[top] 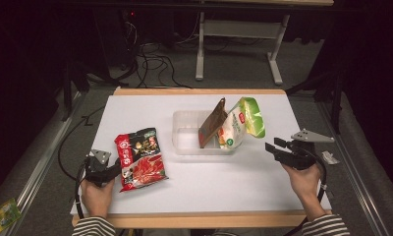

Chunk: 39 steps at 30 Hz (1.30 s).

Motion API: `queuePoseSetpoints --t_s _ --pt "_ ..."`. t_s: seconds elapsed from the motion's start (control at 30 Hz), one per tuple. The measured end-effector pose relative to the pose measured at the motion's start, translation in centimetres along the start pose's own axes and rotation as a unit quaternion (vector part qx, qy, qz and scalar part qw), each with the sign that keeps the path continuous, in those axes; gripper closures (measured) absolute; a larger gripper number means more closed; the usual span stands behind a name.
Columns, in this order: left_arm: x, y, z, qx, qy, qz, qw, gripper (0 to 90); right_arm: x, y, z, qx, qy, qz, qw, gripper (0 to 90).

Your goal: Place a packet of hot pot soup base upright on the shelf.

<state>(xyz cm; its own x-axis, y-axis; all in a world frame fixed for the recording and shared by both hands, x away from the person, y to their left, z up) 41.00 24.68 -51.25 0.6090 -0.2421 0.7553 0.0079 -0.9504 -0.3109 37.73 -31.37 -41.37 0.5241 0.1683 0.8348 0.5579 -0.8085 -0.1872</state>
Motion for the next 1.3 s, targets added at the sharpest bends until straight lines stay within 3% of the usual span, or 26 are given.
queuePoseSetpoints --t_s 0.17,0.4,0.6,0.73,0.9,1.0,1.1,1.3 --pt "0.0 0.0 0.0 -0.002 0.000 0.001 1.0000 37.3 -2.0 0.7 1.3 -0.007 -0.023 0.008 0.9997 54.7" --pt "0.0 -0.1 0.0 -0.009 -0.003 -0.002 1.0000 38.2 -3.9 1.8 2.3 -0.034 -0.033 0.018 0.9987 53.6" --pt "0.1 -0.3 0.2 -0.019 -0.007 -0.010 0.9997 38.2 -5.2 2.5 3.5 -0.057 -0.053 0.011 0.9969 51.9" --pt "0.1 -0.5 0.3 -0.030 -0.015 -0.027 0.9991 37.1 -5.9 2.8 4.2 -0.071 -0.064 0.005 0.9954 50.1" --pt "0.1 -0.5 0.3 -0.034 -0.015 -0.025 0.9990 37.1 -7.3 2.9 5.3 -0.081 -0.088 -0.004 0.9927 46.3" --pt "0.1 -0.7 0.2 -0.046 -0.018 -0.033 0.9982 36.2 -7.3 3.1 5.2 -0.082 -0.088 0.004 0.9927 44.4" --pt "0.3 -1.0 -0.5 -0.061 -0.006 -0.045 0.9971 34.9 -7.3 3.1 5.2 -0.082 -0.087 0.005 0.9928 44.4" --pt "1.9 -1.9 -1.7 -0.095 0.016 -0.077 0.9924 33.8 -7.4 3.0 5.2 -0.085 -0.086 0.001 0.9926 44.5"
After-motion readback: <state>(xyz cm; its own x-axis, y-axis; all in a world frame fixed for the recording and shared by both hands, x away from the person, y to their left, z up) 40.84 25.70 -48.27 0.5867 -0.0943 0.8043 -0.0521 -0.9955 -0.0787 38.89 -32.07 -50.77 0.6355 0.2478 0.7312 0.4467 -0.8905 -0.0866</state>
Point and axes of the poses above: each handheld gripper's, and its own axes: z roughly forward along the jaws, x roughly out of its top, y roughly to its right, the point moved 4 cm from there along z, roughly forward along the jaws, and after that the axes turned 11 degrees about x, right-handed, at the moved point
